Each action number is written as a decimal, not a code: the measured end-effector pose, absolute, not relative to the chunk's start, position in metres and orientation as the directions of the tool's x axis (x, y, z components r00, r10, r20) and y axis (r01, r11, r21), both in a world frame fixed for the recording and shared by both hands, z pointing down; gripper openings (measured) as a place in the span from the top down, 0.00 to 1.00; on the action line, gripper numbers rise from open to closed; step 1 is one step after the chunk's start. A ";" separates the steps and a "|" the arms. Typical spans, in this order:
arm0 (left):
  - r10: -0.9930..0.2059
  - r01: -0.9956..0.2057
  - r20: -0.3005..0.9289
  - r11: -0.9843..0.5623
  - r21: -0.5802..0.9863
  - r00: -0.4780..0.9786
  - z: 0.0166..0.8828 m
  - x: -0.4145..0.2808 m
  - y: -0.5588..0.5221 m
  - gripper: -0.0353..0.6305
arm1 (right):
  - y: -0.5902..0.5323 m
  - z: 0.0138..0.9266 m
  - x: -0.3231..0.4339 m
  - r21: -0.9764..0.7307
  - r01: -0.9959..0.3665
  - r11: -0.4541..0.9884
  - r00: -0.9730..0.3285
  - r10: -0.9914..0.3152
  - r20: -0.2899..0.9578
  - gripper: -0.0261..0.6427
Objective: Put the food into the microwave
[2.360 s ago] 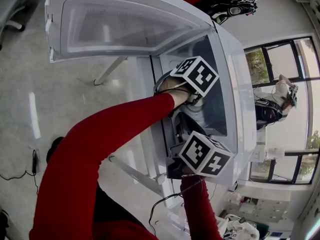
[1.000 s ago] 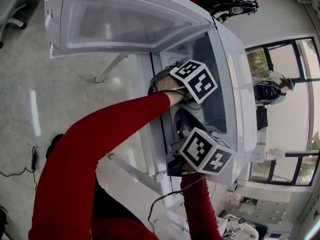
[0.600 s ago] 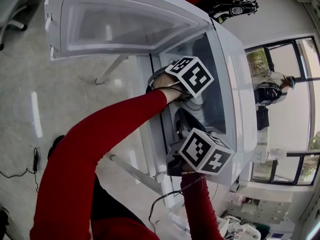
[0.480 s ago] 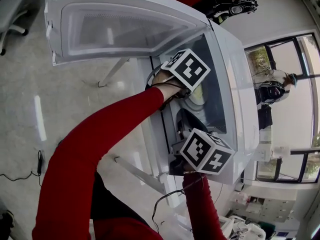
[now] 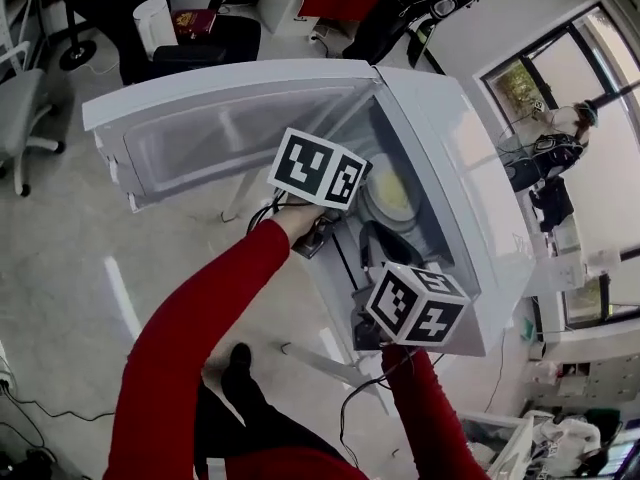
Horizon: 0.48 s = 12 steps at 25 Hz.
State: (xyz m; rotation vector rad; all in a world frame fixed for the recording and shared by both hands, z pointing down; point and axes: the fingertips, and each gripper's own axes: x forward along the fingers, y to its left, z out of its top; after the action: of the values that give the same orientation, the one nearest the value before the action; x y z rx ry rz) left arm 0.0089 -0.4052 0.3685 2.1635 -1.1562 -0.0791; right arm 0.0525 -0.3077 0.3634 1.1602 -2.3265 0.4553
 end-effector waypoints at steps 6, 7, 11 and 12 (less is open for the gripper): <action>-0.730 -0.710 0.229 -0.458 0.535 0.644 0.359 0.004 -0.358 0.93 | -0.285 0.340 0.033 -0.110 -0.795 0.597 -0.556 -0.643 0.527 0.94; -0.730 -0.710 0.224 -0.467 0.527 0.646 0.356 0.002 -0.350 0.93 | -0.280 0.336 0.031 -0.118 -0.793 0.597 -0.562 -0.644 0.519 0.94; -0.734 -0.712 0.208 -0.483 0.510 0.647 0.344 -0.007 -0.320 0.93 | -0.263 0.318 0.031 -0.151 -0.790 0.595 -0.584 -0.653 0.483 0.94; -0.732 -0.714 0.210 -0.488 0.501 0.648 0.341 -0.010 -0.313 0.93 | -0.259 0.314 0.031 -0.161 -0.790 0.592 -0.588 -0.657 0.472 0.94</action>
State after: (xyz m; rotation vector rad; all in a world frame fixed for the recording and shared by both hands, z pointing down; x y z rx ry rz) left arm -0.0104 -0.3131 0.3413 2.3095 -1.1229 -0.0424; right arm 0.0309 -0.2587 0.3138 1.1677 -2.4599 0.5071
